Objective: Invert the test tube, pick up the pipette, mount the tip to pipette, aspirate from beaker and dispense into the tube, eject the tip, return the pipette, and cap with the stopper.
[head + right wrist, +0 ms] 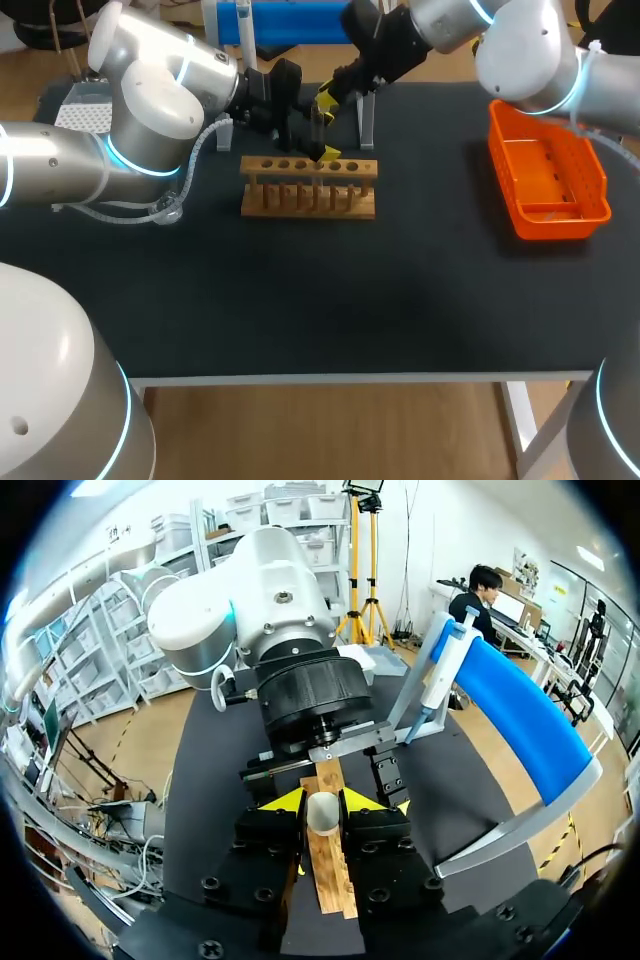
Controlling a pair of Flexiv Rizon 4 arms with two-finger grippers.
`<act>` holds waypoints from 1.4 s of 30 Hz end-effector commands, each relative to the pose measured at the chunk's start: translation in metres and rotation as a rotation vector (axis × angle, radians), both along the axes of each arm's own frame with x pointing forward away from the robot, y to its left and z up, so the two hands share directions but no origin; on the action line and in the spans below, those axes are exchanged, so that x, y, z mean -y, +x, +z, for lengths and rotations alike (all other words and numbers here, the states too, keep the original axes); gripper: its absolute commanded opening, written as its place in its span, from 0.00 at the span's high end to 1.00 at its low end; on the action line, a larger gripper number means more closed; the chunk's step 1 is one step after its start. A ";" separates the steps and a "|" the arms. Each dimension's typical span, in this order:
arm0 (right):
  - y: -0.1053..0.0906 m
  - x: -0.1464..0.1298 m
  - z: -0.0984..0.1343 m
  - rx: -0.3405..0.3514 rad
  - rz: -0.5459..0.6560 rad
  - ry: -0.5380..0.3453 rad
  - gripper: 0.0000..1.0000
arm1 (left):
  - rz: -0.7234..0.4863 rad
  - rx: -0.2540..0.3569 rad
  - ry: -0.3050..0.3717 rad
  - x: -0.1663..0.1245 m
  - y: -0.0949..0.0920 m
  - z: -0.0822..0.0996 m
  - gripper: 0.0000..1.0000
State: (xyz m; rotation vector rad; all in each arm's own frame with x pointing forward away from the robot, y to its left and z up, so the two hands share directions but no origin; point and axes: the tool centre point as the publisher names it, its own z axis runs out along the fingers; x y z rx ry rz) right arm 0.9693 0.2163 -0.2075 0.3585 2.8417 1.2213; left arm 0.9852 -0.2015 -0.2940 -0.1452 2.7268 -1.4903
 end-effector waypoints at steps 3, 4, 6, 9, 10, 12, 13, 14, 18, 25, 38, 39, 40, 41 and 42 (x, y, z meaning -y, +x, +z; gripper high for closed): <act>-0.001 0.001 0.001 -0.001 -0.001 -0.004 1.00 | -0.002 -0.003 0.003 0.000 0.001 0.001 0.00; -0.001 0.001 0.001 -0.001 -0.001 -0.004 1.00 | -0.002 -0.003 0.003 0.000 0.001 0.001 0.00; -0.001 0.001 0.001 -0.001 -0.001 -0.004 1.00 | -0.002 -0.003 0.003 0.000 0.001 0.001 0.00; -0.001 0.001 0.001 -0.001 -0.001 -0.004 1.00 | -0.002 -0.003 0.003 0.000 0.001 0.001 0.00; -0.001 0.001 0.001 -0.001 -0.001 -0.004 1.00 | -0.002 -0.003 0.003 0.000 0.001 0.001 0.00; -0.001 0.001 0.001 -0.001 -0.001 -0.004 1.00 | -0.002 -0.003 0.003 0.000 0.001 0.001 0.00; -0.001 0.001 0.001 -0.001 -0.001 -0.004 1.00 | -0.002 -0.003 0.003 0.000 0.001 0.001 0.00; -0.001 0.001 0.001 -0.001 -0.001 -0.004 1.00 | -0.002 -0.003 0.003 0.000 0.001 0.001 0.00; -0.001 0.001 0.001 -0.001 -0.001 -0.004 1.00 | -0.002 -0.003 0.003 0.000 0.001 0.001 0.00; -0.001 0.001 0.001 -0.001 -0.001 -0.004 1.00 | -0.002 -0.003 0.003 0.000 0.001 0.001 0.00; 0.005 -0.005 0.003 0.006 0.014 -0.014 1.00 | -0.002 -0.003 0.003 0.000 0.001 0.001 0.00; 0.006 -0.006 0.003 0.007 0.014 -0.015 1.00 | -0.002 -0.003 0.003 0.000 0.001 0.001 0.00; 0.007 -0.006 0.002 0.007 0.015 -0.017 1.00 | -0.002 -0.003 0.003 0.000 0.001 0.001 0.00; 0.007 -0.006 0.002 0.008 0.015 -0.018 1.00 | -0.002 -0.003 0.003 0.000 0.001 0.001 0.00; 0.008 -0.006 0.002 0.008 0.015 -0.018 1.00 | -0.002 -0.003 0.003 0.000 0.001 0.001 0.00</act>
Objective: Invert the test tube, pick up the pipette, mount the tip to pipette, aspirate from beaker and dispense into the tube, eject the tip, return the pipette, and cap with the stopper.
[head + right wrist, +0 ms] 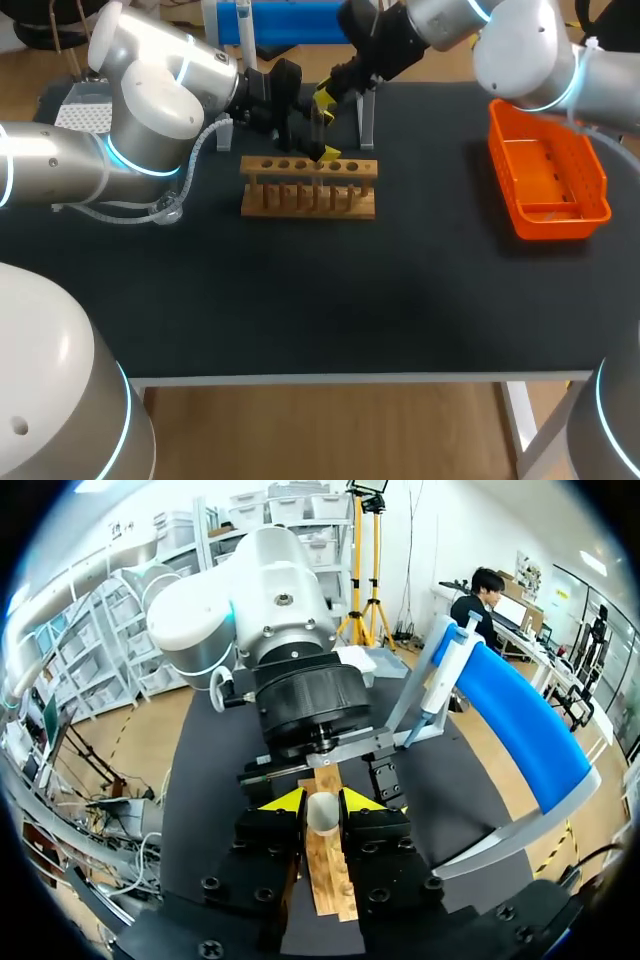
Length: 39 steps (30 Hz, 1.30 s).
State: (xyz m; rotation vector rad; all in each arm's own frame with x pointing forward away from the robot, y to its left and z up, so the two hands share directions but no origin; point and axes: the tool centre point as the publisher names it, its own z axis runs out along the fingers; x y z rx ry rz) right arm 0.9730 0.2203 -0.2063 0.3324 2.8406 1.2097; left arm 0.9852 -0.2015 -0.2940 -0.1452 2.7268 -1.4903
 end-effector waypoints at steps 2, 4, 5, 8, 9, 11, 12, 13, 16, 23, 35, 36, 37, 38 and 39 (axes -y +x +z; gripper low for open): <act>0.005 -0.002 0.000 -0.006 0.003 -0.013 1.00 | -0.002 -0.003 0.003 0.000 0.001 0.001 0.00; 0.007 -0.003 -0.001 -0.008 0.003 -0.015 1.00 | -0.002 -0.003 0.003 0.000 0.001 0.001 0.00; 0.008 -0.003 -0.002 -0.009 0.003 -0.015 1.00 | -0.002 -0.003 0.003 0.000 0.001 0.001 0.00; 0.010 -0.003 -0.004 -0.012 0.005 -0.016 1.00 | -0.002 -0.003 0.003 0.000 0.001 0.001 0.00; 0.010 -0.003 -0.004 -0.013 0.005 -0.017 1.00 | -0.002 -0.003 0.003 0.000 0.001 0.001 0.00; 0.012 -0.004 -0.005 -0.015 0.008 -0.017 1.00 | -0.002 -0.003 0.003 0.000 0.001 0.001 0.00; 0.012 -0.004 -0.005 -0.016 0.009 -0.017 1.00 | -0.002 -0.003 0.003 0.000 0.001 0.001 0.00; 0.013 -0.004 -0.005 -0.017 0.010 -0.018 1.00 | -0.002 -0.003 0.003 0.000 0.001 0.001 0.00; 0.015 -0.004 -0.006 -0.019 0.015 -0.020 1.00 | -0.002 -0.003 0.003 0.000 0.001 0.001 0.00; 0.018 -0.005 -0.008 -0.025 0.020 -0.017 1.00 | -0.002 -0.003 0.003 0.000 0.001 0.001 0.00; 0.012 -0.008 -0.021 -0.037 0.028 -0.042 1.00 | -0.002 -0.003 0.003 0.000 0.001 0.001 0.00; 0.011 -0.008 -0.022 -0.037 0.026 -0.046 1.00 | -0.002 -0.003 0.003 0.000 0.001 0.001 0.00; 0.011 -0.008 -0.024 -0.037 0.025 -0.048 1.00 | -0.002 -0.003 0.003 0.000 0.001 0.001 0.00; 0.010 -0.008 -0.025 -0.038 0.024 -0.051 1.00 | -0.002 -0.003 0.003 0.000 0.001 0.001 0.00; 0.009 -0.008 -0.026 -0.037 0.022 -0.058 1.00 | -0.002 -0.003 0.003 0.000 0.001 0.001 0.00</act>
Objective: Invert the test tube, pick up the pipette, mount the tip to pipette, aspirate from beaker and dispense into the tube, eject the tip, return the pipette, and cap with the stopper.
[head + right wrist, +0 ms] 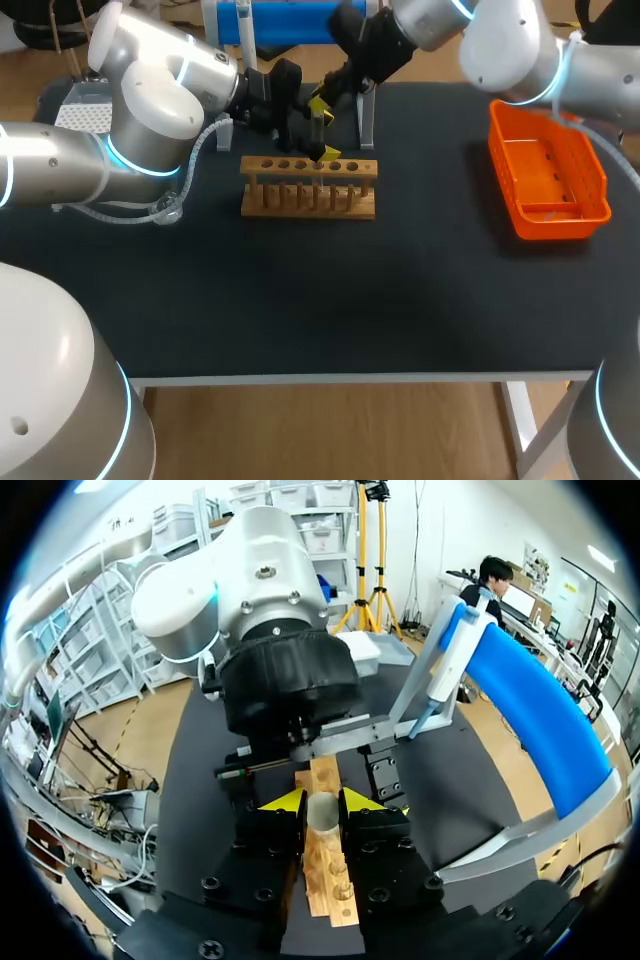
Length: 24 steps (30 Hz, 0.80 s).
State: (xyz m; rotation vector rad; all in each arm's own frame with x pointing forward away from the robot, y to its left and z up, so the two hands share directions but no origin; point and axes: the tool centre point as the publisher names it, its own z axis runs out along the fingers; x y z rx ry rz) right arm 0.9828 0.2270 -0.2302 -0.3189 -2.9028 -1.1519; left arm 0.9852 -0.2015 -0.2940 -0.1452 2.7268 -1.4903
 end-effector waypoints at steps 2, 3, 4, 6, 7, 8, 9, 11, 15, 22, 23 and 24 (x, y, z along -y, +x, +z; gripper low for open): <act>-0.002 -0.002 -0.004 0.000 -0.003 -0.019 1.00 | -0.002 -0.003 0.003 0.000 0.001 0.001 0.00; -0.003 -0.002 -0.005 0.002 -0.004 -0.026 1.00 | -0.002 -0.003 0.003 0.000 0.001 0.001 0.00; -0.004 -0.002 -0.006 0.004 -0.004 -0.030 1.00 | -0.002 -0.003 0.003 0.000 0.001 0.001 0.00; -0.005 -0.003 -0.008 0.007 -0.004 -0.038 1.00 | -0.002 -0.003 0.003 0.000 0.001 0.001 0.00; -0.006 -0.003 -0.009 0.009 -0.005 -0.040 1.00 | -0.002 -0.003 0.003 0.000 0.001 0.001 0.00; -0.006 -0.003 -0.010 0.010 -0.006 -0.041 1.00 | -0.002 -0.003 0.003 0.000 0.001 0.001 0.00; -0.007 -0.003 -0.011 0.012 -0.008 -0.045 1.00 | -0.002 -0.003 0.003 0.000 0.001 0.001 0.00; -0.007 -0.003 -0.013 0.016 -0.012 -0.051 1.00 | -0.002 -0.003 0.003 0.000 0.001 0.001 0.00; -0.008 -0.001 -0.015 0.018 -0.018 -0.049 1.00 | -0.002 -0.003 0.003 0.000 0.001 0.001 0.00; -0.011 0.000 -0.021 0.062 -0.014 -0.038 1.00 | -0.002 -0.003 0.003 0.000 0.001 0.001 0.00; -0.012 0.001 -0.023 0.064 -0.012 -0.036 1.00 | -0.002 -0.003 0.003 0.000 0.001 0.001 0.00; -0.012 0.001 -0.024 0.068 -0.012 -0.035 1.00 | -0.002 -0.003 0.003 0.000 0.001 0.001 0.00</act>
